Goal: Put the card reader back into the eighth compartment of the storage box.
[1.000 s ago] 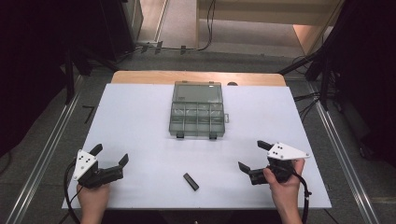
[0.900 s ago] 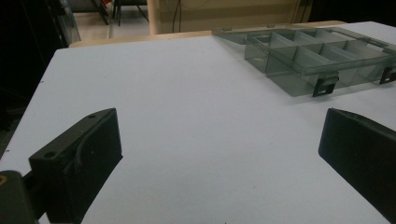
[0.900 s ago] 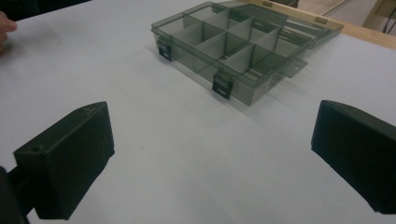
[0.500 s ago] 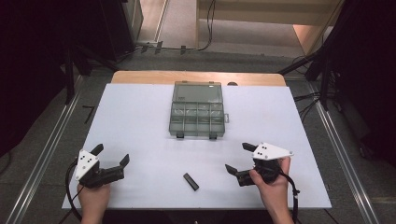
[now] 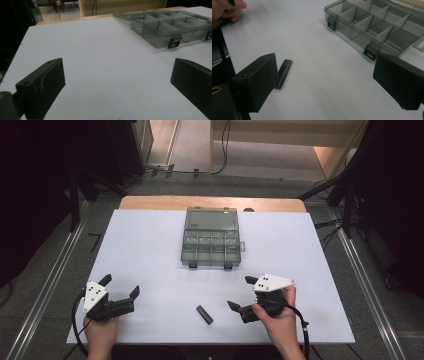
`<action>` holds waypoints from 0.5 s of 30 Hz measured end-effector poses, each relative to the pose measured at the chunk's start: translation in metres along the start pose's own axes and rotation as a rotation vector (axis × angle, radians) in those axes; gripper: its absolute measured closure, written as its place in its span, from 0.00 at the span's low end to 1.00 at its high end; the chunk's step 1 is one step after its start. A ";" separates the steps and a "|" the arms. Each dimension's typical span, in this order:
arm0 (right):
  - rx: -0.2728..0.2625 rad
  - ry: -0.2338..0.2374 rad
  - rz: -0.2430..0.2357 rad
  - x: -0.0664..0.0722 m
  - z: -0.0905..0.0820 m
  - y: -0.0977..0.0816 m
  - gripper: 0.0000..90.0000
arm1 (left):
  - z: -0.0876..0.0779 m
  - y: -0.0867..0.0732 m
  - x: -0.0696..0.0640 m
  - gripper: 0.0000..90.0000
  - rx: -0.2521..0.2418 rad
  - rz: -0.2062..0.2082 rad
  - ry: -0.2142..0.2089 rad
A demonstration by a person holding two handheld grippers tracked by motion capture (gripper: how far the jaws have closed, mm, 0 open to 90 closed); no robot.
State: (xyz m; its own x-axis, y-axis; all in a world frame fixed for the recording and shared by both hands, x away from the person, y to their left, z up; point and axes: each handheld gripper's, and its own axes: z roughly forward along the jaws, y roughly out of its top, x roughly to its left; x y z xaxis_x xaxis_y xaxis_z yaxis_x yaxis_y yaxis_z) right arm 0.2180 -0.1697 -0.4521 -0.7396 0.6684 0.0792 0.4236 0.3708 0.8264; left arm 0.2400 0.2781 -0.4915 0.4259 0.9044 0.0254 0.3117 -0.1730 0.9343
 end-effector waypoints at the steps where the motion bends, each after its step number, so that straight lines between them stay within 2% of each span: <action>1: 0.003 0.009 0.000 0.002 0.002 0.000 0.05 | 0.000 0.000 0.000 0.00 0.003 0.001 -0.001; 5: 0.036 0.024 -0.031 0.011 0.012 0.001 0.05 | 0.000 0.000 0.000 0.00 -0.001 -0.001 -0.005; 9: 0.045 0.037 -0.026 0.016 0.016 0.001 0.05 | -0.001 0.000 0.001 0.00 -0.008 -0.001 -0.004; 11: 0.051 0.046 -0.024 0.018 0.018 0.000 0.11 | -0.001 0.000 0.001 0.00 -0.009 -0.001 -0.004; 15: 0.061 0.056 -0.034 0.022 0.023 0.000 0.13 | -0.001 0.000 0.001 0.00 -0.006 0.001 -0.003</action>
State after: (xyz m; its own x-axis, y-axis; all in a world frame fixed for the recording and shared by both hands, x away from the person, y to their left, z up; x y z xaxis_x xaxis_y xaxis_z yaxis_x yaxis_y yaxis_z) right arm 0.2133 -0.1402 -0.4633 -0.7816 0.6181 0.0842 0.4273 0.4322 0.7941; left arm 0.2400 0.2789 -0.4909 0.4285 0.9031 0.0259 0.3059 -0.1720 0.9364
